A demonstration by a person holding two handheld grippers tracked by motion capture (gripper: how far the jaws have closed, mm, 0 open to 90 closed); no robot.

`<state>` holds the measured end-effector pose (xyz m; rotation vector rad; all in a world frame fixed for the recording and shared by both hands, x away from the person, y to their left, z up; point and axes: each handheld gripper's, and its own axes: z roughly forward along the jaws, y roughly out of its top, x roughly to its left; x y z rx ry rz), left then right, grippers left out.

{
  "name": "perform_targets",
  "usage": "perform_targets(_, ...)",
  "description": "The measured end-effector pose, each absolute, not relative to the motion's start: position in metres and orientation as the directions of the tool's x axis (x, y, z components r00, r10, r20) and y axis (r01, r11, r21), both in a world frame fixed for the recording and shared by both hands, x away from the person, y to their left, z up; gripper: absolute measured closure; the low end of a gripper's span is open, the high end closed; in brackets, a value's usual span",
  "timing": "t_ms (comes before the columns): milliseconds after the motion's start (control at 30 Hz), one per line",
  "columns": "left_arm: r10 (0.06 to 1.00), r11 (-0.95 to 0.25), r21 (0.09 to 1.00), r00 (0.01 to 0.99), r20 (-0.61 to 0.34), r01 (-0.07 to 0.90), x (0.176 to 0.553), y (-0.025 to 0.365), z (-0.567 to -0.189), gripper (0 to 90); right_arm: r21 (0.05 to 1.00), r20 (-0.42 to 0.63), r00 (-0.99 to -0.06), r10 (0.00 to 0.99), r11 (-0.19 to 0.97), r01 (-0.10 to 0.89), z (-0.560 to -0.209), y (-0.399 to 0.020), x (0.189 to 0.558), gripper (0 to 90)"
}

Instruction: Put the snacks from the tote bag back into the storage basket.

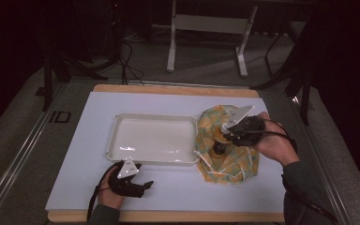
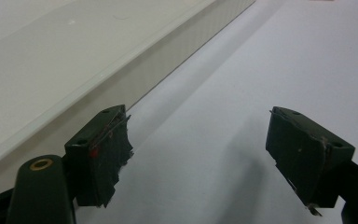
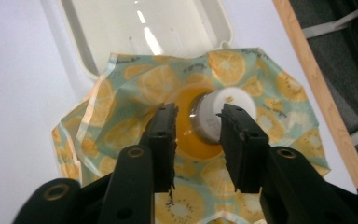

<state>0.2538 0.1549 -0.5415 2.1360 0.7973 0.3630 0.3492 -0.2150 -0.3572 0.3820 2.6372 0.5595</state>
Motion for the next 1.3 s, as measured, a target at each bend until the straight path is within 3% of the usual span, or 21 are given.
perform_targets(433,0.649,-0.477,0.772,0.761,-0.013,0.42,0.254,0.155,-0.541,21.4,0.406,-0.341,-0.872,0.351,0.892,0.2,-0.353,-0.207,0.369,57.0)
perform_targets(833,0.648,-0.476,0.773,0.761,-0.015,0.42,0.254,0.155,-0.541,21.4,0.345,-0.257,-0.896,0.362,0.9,0.264,-0.364,-0.201,0.389,51.3)
perform_targets(967,0.648,-0.476,0.773,0.762,-0.015,0.42,0.254,0.155,-0.541,21.4,0.356,-0.214,-0.902,0.375,0.89,0.286,-0.364,-0.202,0.392,57.4)
perform_targets(1300,0.649,-0.476,0.773,0.761,-0.015,0.421,0.254,0.155,-0.541,21.4,0.359,-0.199,-0.856,0.477,0.848,0.39,-0.363,-0.203,0.394,57.7)
